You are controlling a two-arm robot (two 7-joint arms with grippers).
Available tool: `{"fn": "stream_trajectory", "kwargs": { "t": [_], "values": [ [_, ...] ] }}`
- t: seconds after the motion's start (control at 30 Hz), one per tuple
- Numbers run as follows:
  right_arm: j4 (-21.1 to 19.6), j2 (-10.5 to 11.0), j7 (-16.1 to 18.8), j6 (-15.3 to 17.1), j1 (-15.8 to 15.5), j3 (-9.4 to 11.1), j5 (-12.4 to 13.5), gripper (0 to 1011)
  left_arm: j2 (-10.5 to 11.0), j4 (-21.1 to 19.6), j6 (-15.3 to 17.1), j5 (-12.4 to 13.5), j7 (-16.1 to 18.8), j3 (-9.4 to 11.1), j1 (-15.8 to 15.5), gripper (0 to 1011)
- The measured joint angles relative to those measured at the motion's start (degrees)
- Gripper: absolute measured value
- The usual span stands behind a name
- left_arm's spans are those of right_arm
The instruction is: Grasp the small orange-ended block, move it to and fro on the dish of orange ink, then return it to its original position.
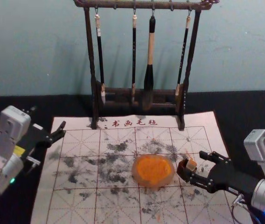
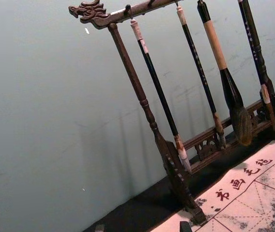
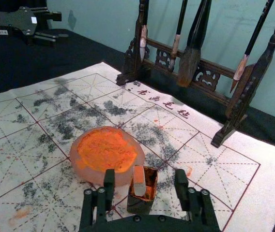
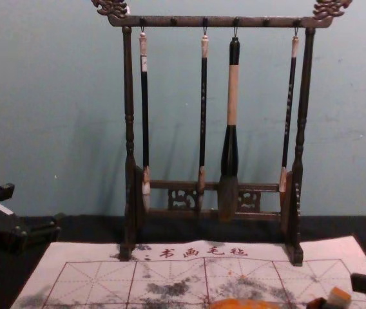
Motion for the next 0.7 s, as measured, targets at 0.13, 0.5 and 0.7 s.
{"fn": "stream_trajectory", "kwargs": {
  "t": [0.13, 0.5, 0.7],
  "values": [
    [0.0, 0.0, 0.0, 0.0, 0.0, 0.0, 0.0, 638, 0.0, 0.0, 0.0, 0.0, 0.0, 0.0, 0.0, 1001],
    [0.0, 0.0, 0.0, -0.1, 0.0, 0.0, 0.1, 289, 0.0, 0.0, 0.0, 0.0, 0.0, 0.0, 0.0, 1001],
    [0.0, 0.0, 0.0, -0.1, 0.0, 0.0, 0.1, 104, 0.0, 0.0, 0.0, 0.0, 0.0, 0.0, 0.0, 1001]
  ]
}}
